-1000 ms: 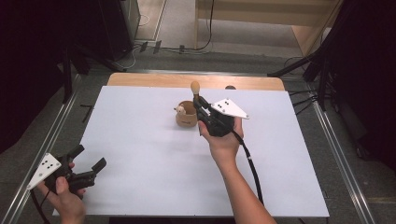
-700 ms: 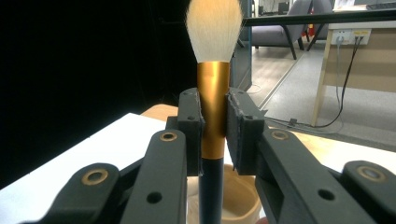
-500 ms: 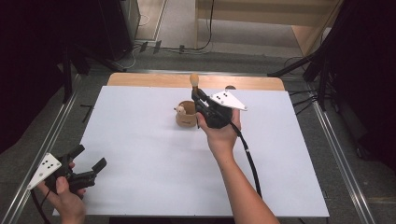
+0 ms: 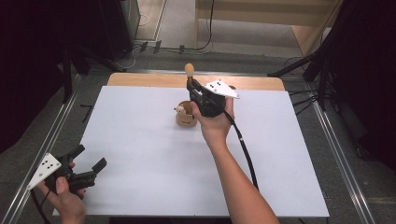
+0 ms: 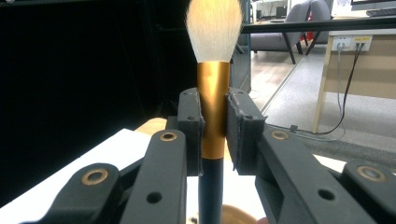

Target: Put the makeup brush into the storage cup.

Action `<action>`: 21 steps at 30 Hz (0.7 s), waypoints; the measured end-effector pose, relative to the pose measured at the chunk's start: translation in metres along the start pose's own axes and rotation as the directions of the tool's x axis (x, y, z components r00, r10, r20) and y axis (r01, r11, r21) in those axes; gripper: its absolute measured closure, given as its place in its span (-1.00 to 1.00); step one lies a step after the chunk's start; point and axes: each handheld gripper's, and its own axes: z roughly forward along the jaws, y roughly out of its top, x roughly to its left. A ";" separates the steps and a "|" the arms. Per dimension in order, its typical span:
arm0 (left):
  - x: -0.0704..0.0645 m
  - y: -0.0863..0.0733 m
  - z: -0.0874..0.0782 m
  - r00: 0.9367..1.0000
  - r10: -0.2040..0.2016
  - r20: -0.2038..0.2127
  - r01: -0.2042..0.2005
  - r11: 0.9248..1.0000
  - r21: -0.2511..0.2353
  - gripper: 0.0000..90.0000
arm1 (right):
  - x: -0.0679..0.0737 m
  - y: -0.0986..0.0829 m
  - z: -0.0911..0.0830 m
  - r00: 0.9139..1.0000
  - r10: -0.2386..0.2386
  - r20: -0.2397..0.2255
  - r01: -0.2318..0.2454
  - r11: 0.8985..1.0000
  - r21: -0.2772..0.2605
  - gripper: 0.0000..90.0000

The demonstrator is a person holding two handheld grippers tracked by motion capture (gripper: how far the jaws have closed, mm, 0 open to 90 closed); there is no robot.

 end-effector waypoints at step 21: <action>-0.002 0.001 0.000 1.000 0.003 0.013 -0.003 1.000 -0.011 -1.00 | -0.014 0.000 0.032 0.998 -0.009 0.060 0.011 1.000 -0.022 0.75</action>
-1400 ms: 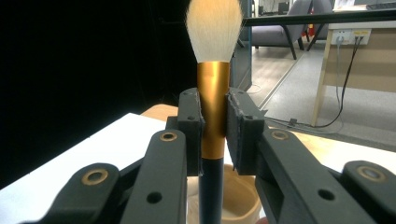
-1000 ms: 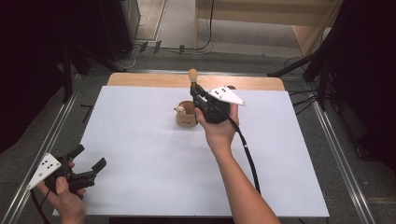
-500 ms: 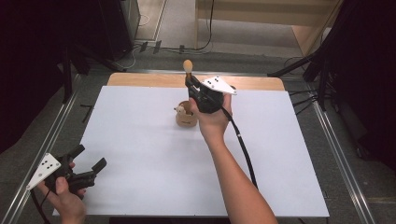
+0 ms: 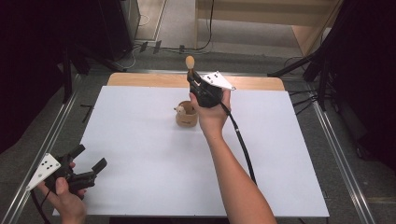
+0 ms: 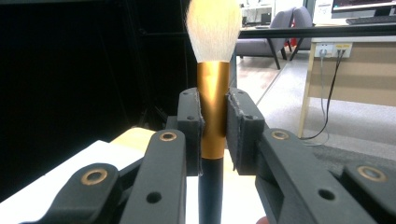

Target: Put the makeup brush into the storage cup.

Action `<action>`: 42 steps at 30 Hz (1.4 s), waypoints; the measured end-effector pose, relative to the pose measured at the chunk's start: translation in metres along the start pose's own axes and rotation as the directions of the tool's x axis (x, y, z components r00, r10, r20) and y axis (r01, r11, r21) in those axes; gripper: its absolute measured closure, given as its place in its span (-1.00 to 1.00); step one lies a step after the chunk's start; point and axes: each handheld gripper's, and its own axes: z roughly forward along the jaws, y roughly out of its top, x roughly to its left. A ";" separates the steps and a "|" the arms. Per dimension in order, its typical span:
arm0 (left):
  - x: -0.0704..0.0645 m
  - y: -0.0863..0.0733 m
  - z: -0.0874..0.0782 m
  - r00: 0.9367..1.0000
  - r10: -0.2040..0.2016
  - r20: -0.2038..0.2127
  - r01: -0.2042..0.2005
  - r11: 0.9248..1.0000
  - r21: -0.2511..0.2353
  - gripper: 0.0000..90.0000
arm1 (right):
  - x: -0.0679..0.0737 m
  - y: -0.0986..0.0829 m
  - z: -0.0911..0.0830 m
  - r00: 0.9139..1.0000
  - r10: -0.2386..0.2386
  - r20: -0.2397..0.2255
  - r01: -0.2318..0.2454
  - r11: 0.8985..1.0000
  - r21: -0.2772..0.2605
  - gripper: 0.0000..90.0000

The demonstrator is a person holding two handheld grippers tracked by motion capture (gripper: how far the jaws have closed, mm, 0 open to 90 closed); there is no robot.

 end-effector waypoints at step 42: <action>0.001 0.000 0.000 1.000 -0.003 0.000 0.003 1.000 0.001 -1.00 | -0.007 -0.064 0.017 1.000 -0.014 -0.002 0.014 0.991 0.135 0.75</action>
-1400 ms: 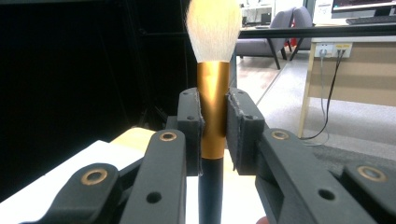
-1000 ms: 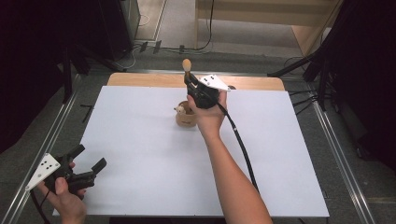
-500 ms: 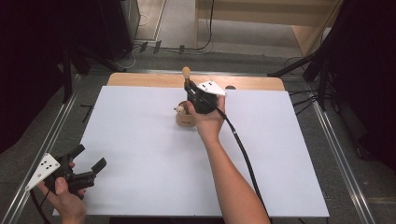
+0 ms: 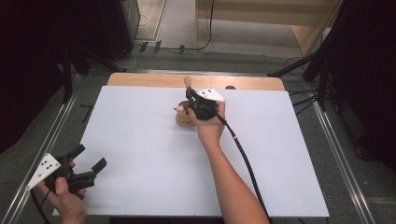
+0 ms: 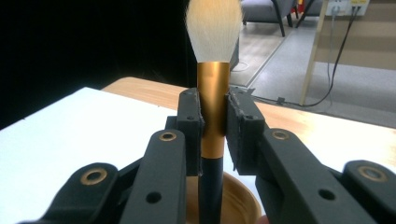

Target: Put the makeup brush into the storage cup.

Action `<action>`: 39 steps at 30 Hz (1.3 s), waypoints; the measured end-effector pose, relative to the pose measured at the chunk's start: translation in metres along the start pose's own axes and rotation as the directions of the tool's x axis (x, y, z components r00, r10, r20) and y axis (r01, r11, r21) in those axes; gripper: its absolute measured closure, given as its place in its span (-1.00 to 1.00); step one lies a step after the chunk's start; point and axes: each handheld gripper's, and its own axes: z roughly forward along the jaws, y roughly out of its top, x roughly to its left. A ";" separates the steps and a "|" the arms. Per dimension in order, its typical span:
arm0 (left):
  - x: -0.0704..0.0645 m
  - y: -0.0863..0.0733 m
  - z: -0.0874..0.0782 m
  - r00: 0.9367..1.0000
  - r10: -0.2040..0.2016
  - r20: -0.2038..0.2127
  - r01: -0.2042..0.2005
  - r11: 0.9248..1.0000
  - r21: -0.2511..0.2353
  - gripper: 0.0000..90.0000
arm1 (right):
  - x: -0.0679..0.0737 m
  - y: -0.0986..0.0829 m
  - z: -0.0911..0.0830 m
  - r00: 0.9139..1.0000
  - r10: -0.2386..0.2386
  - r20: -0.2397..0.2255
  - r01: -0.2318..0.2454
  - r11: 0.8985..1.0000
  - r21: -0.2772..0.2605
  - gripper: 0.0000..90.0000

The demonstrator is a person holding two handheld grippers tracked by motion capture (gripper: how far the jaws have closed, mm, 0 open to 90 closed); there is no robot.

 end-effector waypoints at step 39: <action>-0.004 -0.001 0.006 1.000 0.024 0.003 -0.024 0.999 0.021 -1.00 | -0.051 -0.029 -0.114 0.999 -0.012 -0.049 0.017 0.995 0.103 -0.70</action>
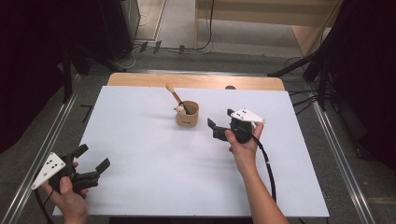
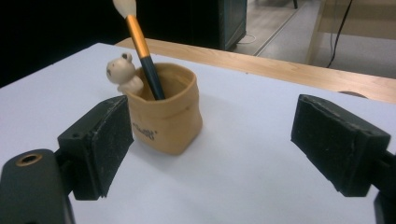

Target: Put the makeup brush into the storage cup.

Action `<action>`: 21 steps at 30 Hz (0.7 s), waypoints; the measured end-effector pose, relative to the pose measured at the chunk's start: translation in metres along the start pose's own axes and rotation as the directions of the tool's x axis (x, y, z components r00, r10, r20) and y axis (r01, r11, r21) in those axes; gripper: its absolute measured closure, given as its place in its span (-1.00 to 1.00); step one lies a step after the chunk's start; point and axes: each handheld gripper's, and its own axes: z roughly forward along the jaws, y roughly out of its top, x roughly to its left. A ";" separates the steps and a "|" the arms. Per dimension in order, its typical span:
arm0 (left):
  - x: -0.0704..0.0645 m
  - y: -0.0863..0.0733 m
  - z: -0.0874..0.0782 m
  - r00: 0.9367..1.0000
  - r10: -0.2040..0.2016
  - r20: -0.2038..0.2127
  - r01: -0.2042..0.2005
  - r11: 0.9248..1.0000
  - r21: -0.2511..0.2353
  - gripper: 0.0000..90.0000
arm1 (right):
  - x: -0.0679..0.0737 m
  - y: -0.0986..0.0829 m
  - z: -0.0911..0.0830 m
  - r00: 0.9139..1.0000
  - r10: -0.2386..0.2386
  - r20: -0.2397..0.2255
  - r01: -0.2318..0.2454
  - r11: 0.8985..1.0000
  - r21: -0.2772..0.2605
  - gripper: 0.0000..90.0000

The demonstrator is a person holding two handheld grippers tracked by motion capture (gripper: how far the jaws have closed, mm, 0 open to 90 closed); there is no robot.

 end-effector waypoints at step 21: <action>-0.004 -0.002 0.005 1.000 0.024 0.009 -0.024 0.999 0.025 -1.00 | -0.025 -0.035 -0.064 1.000 -0.009 0.007 0.010 0.999 -0.033 -1.00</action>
